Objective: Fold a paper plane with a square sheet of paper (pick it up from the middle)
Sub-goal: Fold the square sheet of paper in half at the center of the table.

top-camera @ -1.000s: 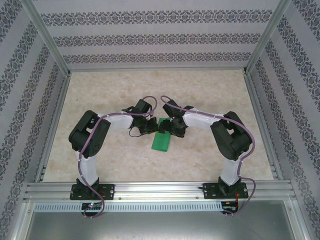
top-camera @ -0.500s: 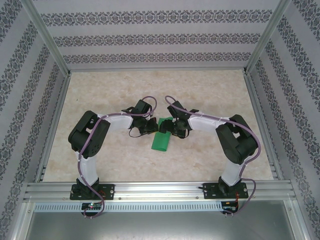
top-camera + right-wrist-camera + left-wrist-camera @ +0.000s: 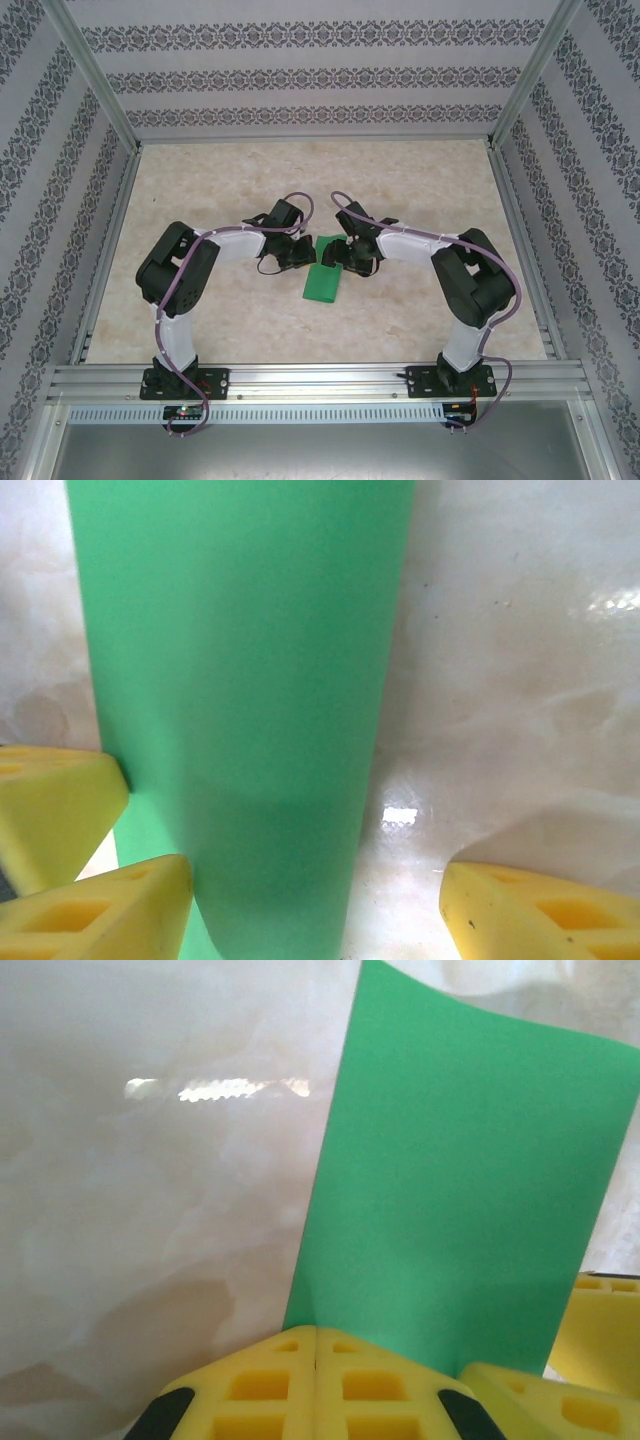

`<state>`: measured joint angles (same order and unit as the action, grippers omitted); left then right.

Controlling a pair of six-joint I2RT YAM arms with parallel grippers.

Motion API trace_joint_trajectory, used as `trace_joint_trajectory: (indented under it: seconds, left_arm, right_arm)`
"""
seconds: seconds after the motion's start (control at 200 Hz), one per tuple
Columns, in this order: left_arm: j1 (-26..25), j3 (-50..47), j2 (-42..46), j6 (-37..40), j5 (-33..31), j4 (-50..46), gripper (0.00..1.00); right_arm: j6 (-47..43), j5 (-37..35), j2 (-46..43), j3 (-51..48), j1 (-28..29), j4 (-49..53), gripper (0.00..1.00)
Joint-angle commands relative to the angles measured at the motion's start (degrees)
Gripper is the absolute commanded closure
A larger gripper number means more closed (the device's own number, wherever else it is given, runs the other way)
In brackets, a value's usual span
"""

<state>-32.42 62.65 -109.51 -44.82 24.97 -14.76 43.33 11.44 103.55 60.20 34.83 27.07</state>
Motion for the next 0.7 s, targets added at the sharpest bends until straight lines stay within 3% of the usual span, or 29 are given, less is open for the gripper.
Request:
trace_joint_trajectory:
  seconds: [0.0, 0.14, 0.694]
  left_arm:
    - [-0.4, 1.4, 4.5, 2.3, -1.9, -3.0, 0.95]
    - [0.4, 0.0, 9.4, 1.1, -4.6, -2.8, 0.85]
    - [1.7, -1.9, 12.9, 0.3, -6.3, -3.3, 0.86]
  right_arm:
    - [-1.9, -1.0, 6.4, -0.8, 1.6, -1.3, 0.31]
    - [-1.7, -1.7, 7.0, -0.3, 1.8, -0.5, 0.31]
    - [0.6, 0.2, 5.1, -3.7, 1.1, -5.1, 0.37]
